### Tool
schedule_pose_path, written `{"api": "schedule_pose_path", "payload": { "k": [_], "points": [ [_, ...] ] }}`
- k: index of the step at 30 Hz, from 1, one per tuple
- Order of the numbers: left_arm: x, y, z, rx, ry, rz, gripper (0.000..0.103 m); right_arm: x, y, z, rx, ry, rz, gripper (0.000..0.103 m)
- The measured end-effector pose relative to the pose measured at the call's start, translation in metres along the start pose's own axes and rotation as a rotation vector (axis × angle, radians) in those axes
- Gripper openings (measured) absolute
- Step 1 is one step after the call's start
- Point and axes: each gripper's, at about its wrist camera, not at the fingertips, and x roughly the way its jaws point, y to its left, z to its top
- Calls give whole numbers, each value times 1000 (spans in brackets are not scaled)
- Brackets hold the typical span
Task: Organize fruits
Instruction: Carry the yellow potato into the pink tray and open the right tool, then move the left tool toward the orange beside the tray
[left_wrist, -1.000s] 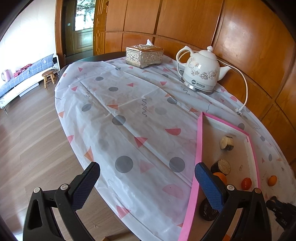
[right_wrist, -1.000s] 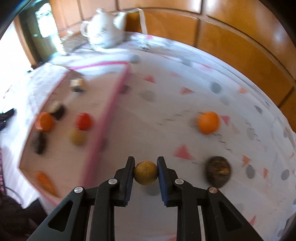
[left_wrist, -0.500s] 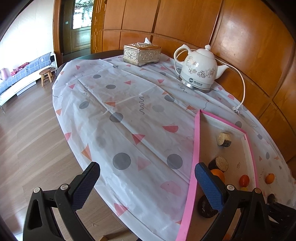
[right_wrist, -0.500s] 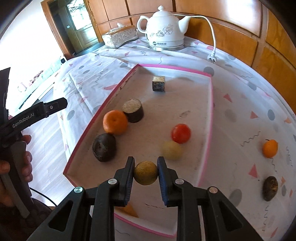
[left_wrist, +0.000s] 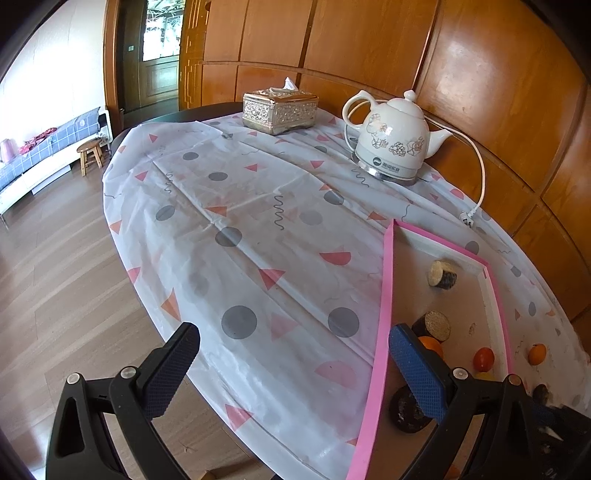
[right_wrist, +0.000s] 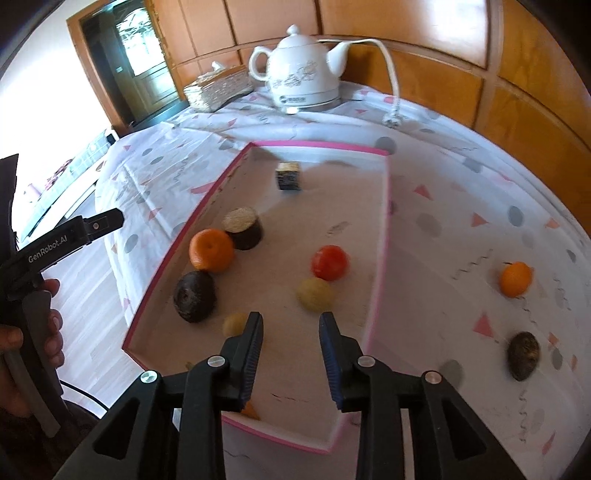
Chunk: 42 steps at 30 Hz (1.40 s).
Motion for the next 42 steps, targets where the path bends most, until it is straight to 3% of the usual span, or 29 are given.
{"api": "schedule_pose_path", "payload": {
  "k": [10,24,34,39,42],
  "points": [
    [-5,-10,-3,34,-2,-14,103,-37,-49,-18,54,-38,-146,34],
    [-10,-28,-7,90,1,-48,103,-99,-168,-53,228,-41,-432,34],
    [-14,-58,-6,173,2,-84,103,-138,-279,-103,503,-38,-658,34],
    [-17,-86,-5,261,-9,-107,103,-147,-323,-135,731,-42,-681,34],
    [-17,-108,-5,307,6,-162,103,-160,-340,-149,859,-87,-679,34]
  ]
}}
